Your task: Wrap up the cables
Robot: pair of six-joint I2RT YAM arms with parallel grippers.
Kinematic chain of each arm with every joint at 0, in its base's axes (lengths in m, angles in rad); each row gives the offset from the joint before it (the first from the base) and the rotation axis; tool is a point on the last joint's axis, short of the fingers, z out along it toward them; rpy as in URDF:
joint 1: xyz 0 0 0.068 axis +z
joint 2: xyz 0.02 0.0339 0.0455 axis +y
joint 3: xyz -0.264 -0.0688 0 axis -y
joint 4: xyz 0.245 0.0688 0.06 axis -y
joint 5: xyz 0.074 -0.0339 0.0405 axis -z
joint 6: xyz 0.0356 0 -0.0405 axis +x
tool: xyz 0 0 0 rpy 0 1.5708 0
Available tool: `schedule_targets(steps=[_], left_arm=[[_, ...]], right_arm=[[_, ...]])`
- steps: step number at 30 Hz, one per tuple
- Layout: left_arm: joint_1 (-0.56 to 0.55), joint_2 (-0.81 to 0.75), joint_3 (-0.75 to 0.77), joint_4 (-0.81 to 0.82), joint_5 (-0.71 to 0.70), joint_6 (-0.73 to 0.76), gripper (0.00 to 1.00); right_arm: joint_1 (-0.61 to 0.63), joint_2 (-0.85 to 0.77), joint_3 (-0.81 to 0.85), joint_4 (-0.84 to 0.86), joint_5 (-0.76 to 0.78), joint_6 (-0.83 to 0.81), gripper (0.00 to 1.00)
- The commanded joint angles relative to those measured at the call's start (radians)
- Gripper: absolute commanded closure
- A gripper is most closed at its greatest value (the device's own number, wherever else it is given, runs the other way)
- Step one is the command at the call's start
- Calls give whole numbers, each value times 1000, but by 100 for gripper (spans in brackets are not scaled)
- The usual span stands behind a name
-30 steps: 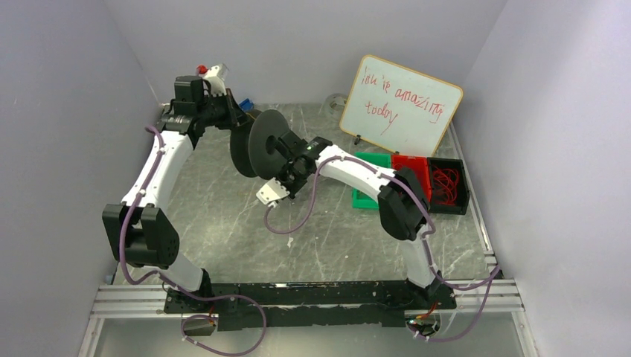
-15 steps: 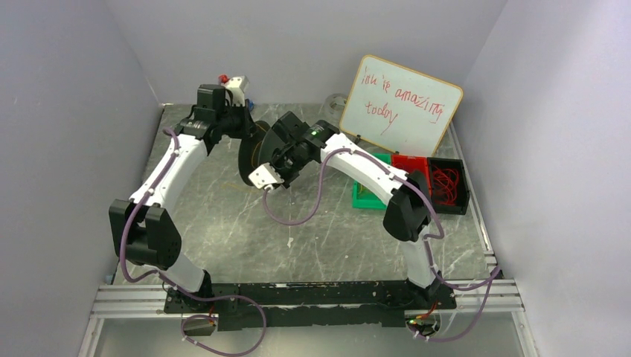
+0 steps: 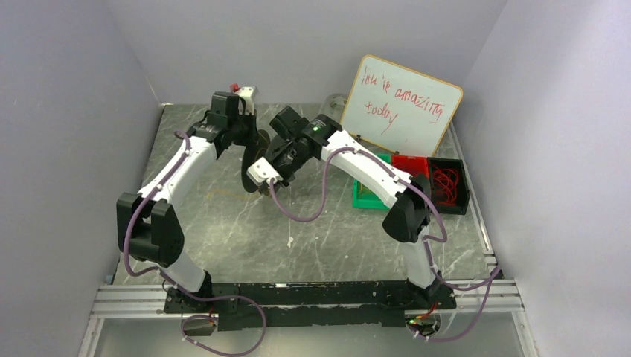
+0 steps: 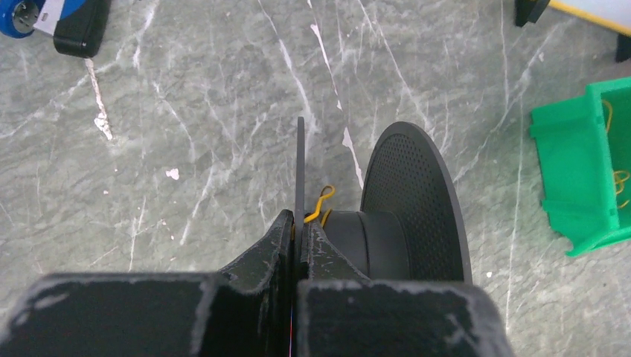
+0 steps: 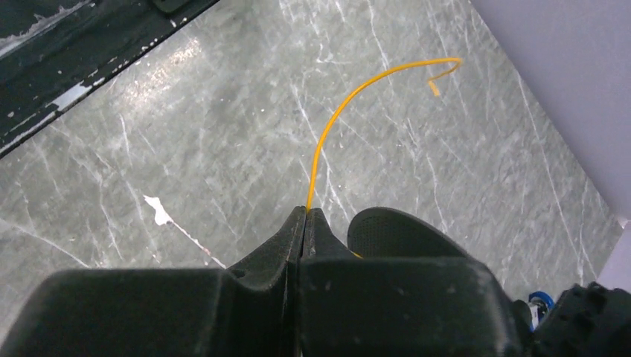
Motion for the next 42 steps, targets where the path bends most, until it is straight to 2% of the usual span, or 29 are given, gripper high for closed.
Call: schedule_targets(steps=[1,8,12,20,24,29,42], left_arm=[[-36,-19,-8,56,-49,51,97],[-60,-20,-69,110,-146,138,98],[-67,-13,-89,137,-200,152,98],[-113,16,-92,160,-324,157,98],[-128,17,-98,169,-338,193,98],[-128,-11,-113,174,-264,222,97],[-119,-45,-146,160,120,381,98]], right_arm=[[4,-36,66,20,-55,50,100],[1,-67,132,-2,-45,76,100],[3,-89,148,53,-45,153,100],[2,-80,207,83,-126,232,100],[3,-75,236,94,-138,263,100],[-17,-81,205,114,-107,273,100],[-168,-135,41,202,-156,309,100]])
